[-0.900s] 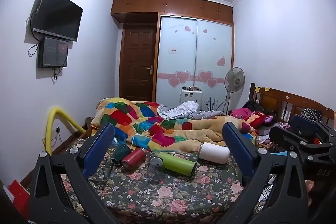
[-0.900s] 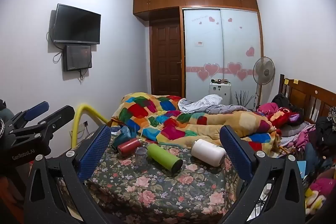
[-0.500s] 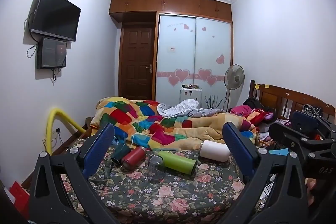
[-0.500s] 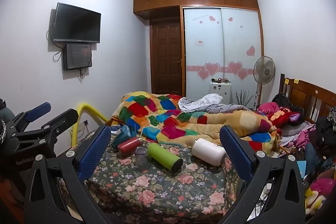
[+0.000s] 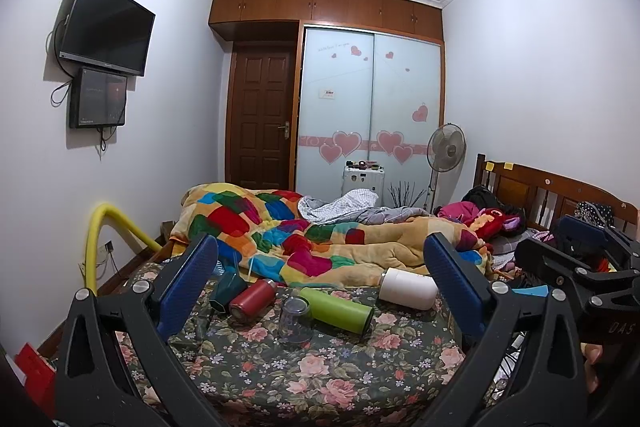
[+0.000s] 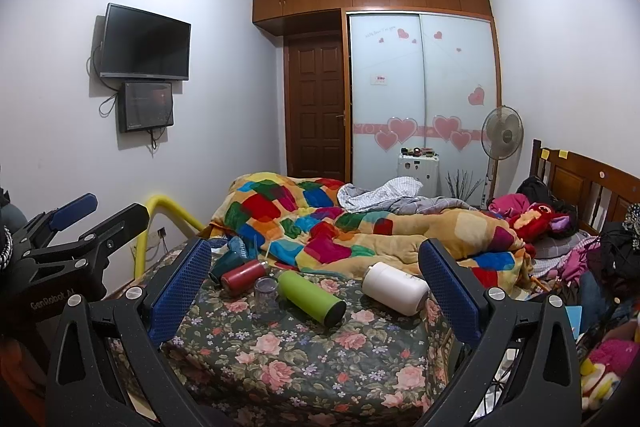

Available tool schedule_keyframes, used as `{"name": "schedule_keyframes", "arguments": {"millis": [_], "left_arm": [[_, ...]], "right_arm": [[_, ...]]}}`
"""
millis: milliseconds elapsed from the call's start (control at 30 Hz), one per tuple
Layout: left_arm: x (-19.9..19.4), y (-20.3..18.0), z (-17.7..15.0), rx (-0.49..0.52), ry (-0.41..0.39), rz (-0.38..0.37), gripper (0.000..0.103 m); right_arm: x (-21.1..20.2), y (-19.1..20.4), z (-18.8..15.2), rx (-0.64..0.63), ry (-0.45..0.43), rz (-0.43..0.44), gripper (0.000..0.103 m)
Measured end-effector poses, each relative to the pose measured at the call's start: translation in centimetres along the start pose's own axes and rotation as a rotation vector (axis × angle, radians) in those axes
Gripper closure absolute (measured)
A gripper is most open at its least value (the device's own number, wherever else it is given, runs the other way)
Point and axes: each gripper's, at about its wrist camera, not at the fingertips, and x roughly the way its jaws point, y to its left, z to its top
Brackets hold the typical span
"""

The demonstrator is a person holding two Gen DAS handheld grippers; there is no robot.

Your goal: Flip cup upright

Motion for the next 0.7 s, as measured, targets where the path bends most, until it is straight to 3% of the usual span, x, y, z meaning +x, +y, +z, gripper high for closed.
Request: {"name": "schedule_keyframes", "arguments": {"millis": [700], "left_arm": [[0.51,-0.24,-0.3,-0.006,0.0,0.005,0.0]], "right_arm": [[0.05,-0.21,-0.21,-0.002,0.005,0.002,0.0]]}}
